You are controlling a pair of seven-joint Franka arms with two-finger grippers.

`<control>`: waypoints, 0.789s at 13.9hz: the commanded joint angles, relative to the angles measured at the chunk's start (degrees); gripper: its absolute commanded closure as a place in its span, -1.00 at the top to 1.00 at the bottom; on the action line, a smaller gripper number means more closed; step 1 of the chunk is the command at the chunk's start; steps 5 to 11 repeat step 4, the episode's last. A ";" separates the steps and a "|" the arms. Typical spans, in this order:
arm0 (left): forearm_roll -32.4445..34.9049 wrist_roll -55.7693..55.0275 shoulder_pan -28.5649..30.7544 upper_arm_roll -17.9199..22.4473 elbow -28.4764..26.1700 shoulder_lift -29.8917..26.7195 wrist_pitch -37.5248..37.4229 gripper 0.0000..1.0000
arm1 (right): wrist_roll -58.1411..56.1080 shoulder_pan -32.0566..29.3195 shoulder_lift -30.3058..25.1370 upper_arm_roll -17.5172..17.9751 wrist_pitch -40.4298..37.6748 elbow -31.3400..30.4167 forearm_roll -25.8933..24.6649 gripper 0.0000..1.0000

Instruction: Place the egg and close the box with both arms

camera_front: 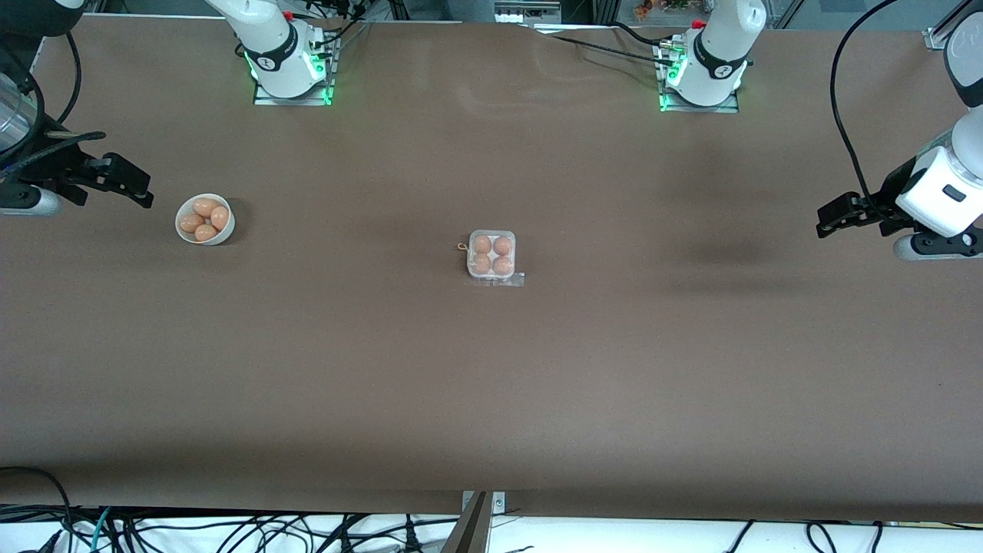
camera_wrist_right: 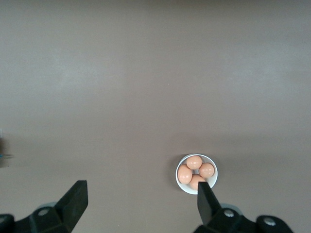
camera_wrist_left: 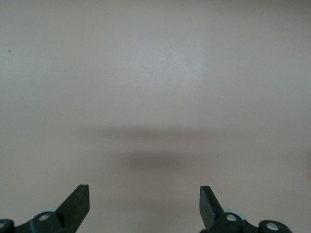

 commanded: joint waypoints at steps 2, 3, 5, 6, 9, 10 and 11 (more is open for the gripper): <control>0.78 0.45 0.22 -0.09 -0.96 -1.59 0.29 1.00 | 0.37 -0.36 -0.06 0.33 -0.82 0.39 -0.35 1.00; 0.78 0.36 0.22 -0.09 -0.61 -1.50 0.03 1.00 | 0.37 -0.36 -0.06 0.33 -0.82 0.30 -0.35 1.00; 0.78 0.19 -0.04 -0.09 -0.35 -1.24 -0.06 1.00 | 0.37 -0.36 -0.06 0.33 -0.82 0.30 -0.35 1.00; 0.78 0.19 -0.04 -0.09 -0.35 -1.24 -0.06 1.00 | 0.37 -0.36 -0.06 0.33 -0.82 0.30 -0.35 1.00; 0.78 0.19 -0.04 -0.09 -0.35 -1.24 -0.06 1.00 | 0.37 -0.36 -0.06 0.33 -0.82 0.30 -0.35 1.00; 0.78 0.19 -0.04 -0.09 -0.35 -1.24 -0.06 1.00 | 0.37 -0.36 -0.06 0.33 -0.82 0.30 -0.35 1.00; 0.78 0.19 -0.04 -0.09 -0.35 -1.24 -0.06 1.00 | 0.37 -0.36 -0.06 0.33 -0.82 0.30 -0.35 1.00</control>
